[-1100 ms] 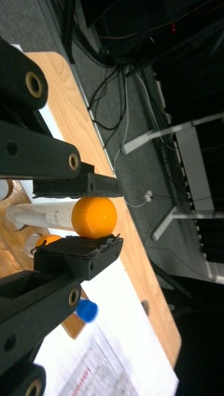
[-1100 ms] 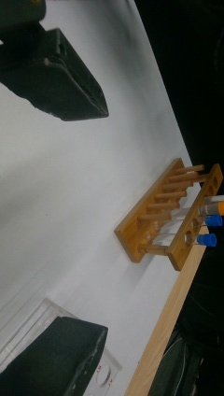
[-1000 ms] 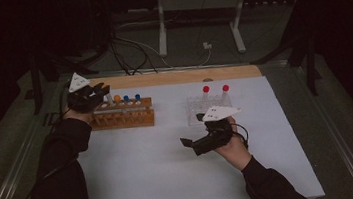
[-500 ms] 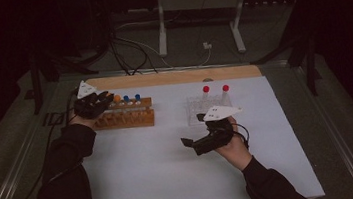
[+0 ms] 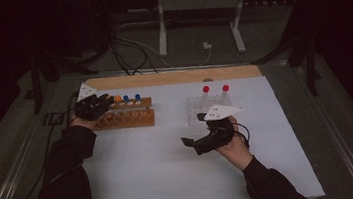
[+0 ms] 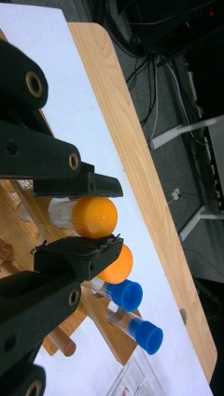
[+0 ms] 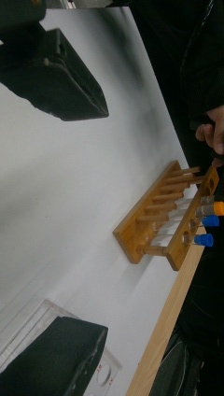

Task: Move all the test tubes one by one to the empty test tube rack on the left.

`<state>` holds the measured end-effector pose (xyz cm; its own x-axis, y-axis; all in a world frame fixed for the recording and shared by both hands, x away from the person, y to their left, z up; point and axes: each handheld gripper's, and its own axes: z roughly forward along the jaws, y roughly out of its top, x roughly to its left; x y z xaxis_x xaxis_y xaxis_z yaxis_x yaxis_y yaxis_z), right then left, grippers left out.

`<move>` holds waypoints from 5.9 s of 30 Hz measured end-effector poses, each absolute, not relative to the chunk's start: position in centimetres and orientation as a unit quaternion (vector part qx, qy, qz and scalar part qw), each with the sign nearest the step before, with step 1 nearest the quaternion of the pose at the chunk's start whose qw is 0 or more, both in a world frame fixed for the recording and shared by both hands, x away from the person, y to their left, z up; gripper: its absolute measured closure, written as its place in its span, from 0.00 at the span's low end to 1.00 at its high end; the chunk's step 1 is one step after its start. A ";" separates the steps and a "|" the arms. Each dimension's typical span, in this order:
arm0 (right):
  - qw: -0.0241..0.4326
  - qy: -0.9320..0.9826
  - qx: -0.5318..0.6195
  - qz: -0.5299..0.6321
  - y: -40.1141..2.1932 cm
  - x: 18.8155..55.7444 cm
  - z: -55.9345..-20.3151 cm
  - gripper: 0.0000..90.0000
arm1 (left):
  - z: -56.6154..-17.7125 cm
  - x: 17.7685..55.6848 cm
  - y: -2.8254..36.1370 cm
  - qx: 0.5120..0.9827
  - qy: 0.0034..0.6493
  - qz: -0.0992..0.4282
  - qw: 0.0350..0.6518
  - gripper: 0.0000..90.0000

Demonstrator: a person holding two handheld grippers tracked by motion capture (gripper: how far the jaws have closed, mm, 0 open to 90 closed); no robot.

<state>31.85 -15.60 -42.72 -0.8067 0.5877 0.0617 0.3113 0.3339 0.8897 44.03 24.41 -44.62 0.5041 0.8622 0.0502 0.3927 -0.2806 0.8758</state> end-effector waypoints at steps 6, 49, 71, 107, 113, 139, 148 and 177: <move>0.138 0.802 0.281 0.508 -15.8 31.9 -42.4 0.00 | -44.1 43.6 24.7 0.742 0.419 0.271 0.448 0.68; 0.238 0.753 0.425 0.442 -26.5 39.3 -42.7 0.21 | -45.3 30.7 21.0 0.760 0.301 0.160 0.553 0.01; 0.231 0.764 0.465 0.382 -26.6 43.9 -45.6 0.74 | -45.8 30.3 20.7 0.766 0.290 0.154 0.553 0.01; 0.291 0.765 0.416 0.397 -26.1 41.3 -39.1 0.84 | -45.3 30.1 20.3 0.774 0.280 0.139 0.551 0.01; 0.279 0.775 0.388 0.413 -25.0 39.6 -38.3 0.84 | -44.9 30.0 19.9 0.775 0.280 0.135 0.550 0.01; 0.174 0.852 0.256 0.423 -16.2 32.6 -42.4 0.84 | -42.7 29.7 16.6 0.796 0.234 0.120 0.545 0.02; 0.142 0.869 0.226 0.417 -13.8 31.3 -44.0 0.84 | -42.2 30.3 13.7 0.806 0.201 0.106 0.547 0.08; 0.133 0.869 0.218 0.423 -13.2 30.8 -44.3 0.84 | -43.7 32.0 8.2 0.822 0.156 0.103 0.538 0.78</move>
<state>30.81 -13.17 -44.30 -0.8694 0.4919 -0.0465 0.2671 0.5472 0.7933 32.01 8.22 -43.65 0.9297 0.3682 0.0017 0.1457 -0.3721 0.9167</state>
